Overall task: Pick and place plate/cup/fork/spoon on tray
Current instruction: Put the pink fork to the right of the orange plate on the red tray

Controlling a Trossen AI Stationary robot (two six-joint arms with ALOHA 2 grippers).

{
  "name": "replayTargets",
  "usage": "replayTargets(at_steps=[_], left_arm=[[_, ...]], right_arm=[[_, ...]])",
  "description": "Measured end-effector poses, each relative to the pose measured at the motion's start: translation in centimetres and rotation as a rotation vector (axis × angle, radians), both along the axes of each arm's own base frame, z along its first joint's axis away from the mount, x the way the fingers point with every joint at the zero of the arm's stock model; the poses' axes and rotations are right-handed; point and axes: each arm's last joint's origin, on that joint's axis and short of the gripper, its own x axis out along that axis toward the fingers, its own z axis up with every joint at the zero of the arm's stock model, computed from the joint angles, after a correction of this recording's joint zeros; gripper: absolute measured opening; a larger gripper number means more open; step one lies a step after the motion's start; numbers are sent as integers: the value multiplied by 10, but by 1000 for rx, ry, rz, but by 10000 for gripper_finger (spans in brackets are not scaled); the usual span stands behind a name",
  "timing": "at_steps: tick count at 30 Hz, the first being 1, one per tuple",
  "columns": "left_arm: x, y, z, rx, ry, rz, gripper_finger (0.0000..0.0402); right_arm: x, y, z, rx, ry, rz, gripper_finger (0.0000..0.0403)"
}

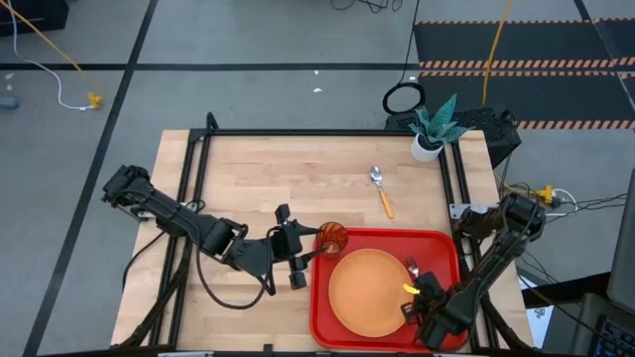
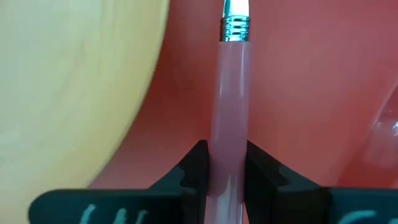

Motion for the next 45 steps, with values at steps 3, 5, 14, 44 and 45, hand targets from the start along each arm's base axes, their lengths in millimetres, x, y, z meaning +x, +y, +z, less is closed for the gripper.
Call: replayTargets(at_steps=[3, 5, 14, 44, 45], left_arm=[[1, 1, 0, 17, 5, -2, 191], [1, 1, 0, 30, 8, -5, 191], [1, 1, 0, 56, 14, -14, 191], [1, 1, 1, 49, 2, -14, 191], [1, 1, 1, 49, 2, -14, 191]], right_arm=[[2, -2, -7, -12, 13, -5, 55], [3, -2, -11, 15, 19, -8, 55], [4, -4, -15, 47, 28, -34, 75], [3, -2, -2, 125, -23, -4, 100], [3, -2, -2, 126, -24, -7, 100]])
